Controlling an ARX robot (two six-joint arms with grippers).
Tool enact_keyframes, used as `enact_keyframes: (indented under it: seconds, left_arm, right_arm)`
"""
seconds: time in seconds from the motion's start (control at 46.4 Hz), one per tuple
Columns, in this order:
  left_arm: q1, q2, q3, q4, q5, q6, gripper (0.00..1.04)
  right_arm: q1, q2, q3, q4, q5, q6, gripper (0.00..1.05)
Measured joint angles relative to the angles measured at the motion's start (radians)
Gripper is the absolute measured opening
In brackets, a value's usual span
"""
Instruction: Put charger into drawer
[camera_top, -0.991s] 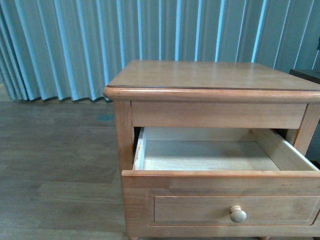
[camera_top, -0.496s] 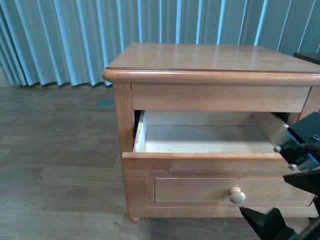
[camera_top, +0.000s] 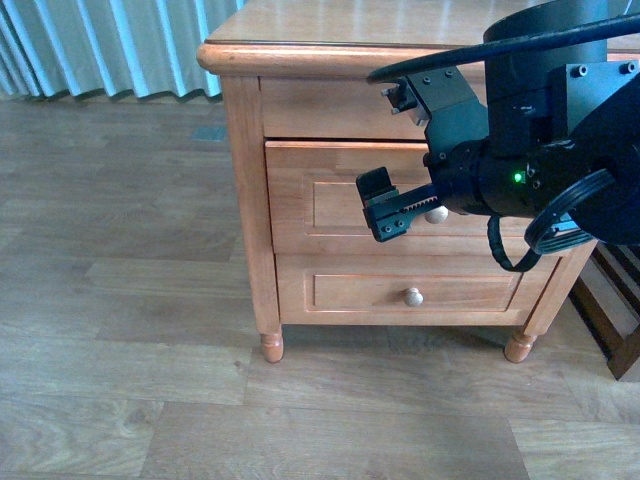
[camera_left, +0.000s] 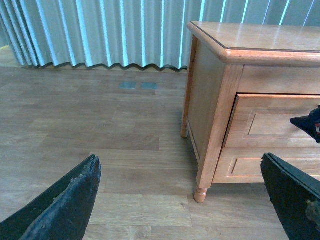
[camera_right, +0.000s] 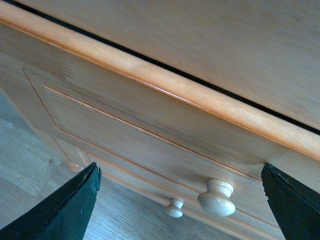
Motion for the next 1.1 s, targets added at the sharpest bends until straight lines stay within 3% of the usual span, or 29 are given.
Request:
enact_keyframes:
  seconds: [0.625, 0.948, 1.099]
  left_arm:
    - [0.000, 0.000, 0.000, 0.000, 0.000, 0.000, 0.99]
    - [0.000, 0.000, 0.000, 0.000, 0.000, 0.000, 0.99]
    - [0.000, 0.000, 0.000, 0.000, 0.000, 0.000, 0.99]
  right_arm:
    - [0.018, 0.050, 0.055, -0.006, 0.017, 0.037, 0.96]
    - [-0.021, -0.142, -0.132, 0.030, -0.049, 0.020, 0.96]
    - [-0.058, -0.313, -0.325, 0.078, -0.091, 0.033, 0.96]
